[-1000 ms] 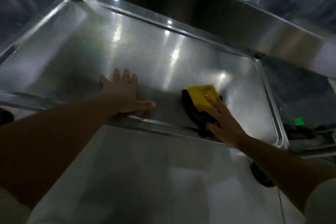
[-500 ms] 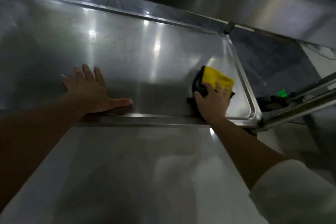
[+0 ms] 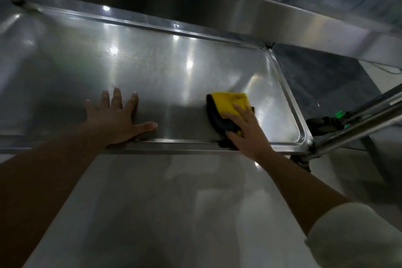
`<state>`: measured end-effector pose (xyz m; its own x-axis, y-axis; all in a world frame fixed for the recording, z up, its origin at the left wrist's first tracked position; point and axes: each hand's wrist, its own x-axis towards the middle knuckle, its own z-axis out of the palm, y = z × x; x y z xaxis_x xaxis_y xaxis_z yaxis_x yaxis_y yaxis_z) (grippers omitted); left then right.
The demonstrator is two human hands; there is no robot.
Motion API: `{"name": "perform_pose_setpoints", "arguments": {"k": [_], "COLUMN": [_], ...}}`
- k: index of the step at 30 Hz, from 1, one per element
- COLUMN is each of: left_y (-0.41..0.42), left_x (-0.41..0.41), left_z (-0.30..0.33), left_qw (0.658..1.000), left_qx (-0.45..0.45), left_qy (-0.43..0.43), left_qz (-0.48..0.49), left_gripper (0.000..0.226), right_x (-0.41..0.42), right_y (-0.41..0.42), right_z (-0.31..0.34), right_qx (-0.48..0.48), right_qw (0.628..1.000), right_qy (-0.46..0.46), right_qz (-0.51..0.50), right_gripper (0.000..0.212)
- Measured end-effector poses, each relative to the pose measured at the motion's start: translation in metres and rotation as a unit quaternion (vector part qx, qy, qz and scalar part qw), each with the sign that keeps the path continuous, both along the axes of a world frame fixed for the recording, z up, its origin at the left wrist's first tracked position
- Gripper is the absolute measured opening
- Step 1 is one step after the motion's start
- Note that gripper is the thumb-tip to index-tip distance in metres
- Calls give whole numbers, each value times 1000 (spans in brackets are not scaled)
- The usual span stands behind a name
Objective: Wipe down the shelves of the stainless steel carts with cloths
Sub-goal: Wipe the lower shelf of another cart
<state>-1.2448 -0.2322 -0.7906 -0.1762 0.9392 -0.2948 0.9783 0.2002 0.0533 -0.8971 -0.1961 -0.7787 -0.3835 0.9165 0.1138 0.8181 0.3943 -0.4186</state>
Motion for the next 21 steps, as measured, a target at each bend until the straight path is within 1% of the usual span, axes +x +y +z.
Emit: {"name": "perform_pose_setpoints", "arguments": {"k": [3,5,8,10,12,15,18,19,21], "left_y": [-7,-11,-15,-16,-17,-19,-23,-26,-34], "left_x": [-6,-6,-4,-5,-5,-11,-38,-50,-74], "left_z": [-5,-9,-11,-9,-6,0,6,8,9], "left_qw": [999,999,998,997,997,996,992,992,995], "left_qx": [21,37,51,56,52,48,47,47,42], "left_qy": [-9,-10,-12,-27,-33,-38,-46,-41,-30], "left_qz": [-23,-28,-35,-44,-51,-69,-111,-114,-81], "left_gripper": [117,116,115,118,119,113,112,113,115], "right_x": [28,33,16,-2,-21,-49,-79,-89,-110], "right_y": [0,-1,-7,-14,-19,-24,-23,-21,-18], "right_z": [-1,1,0,-2,-3,-3,1,2,5], "right_qx": [-4,-11,-12,-4,2,0,11,17,16], "right_qw": [992,982,965,959,966,980,992,994,997], "right_qy": [-25,-31,-48,-67,-82,-75,-66,-68,-74], "right_qz": [-123,-186,-256,-276,-247,-182,-110,-83,-24], "right_gripper": [51,50,50,51,52,52,52,52,51]}}
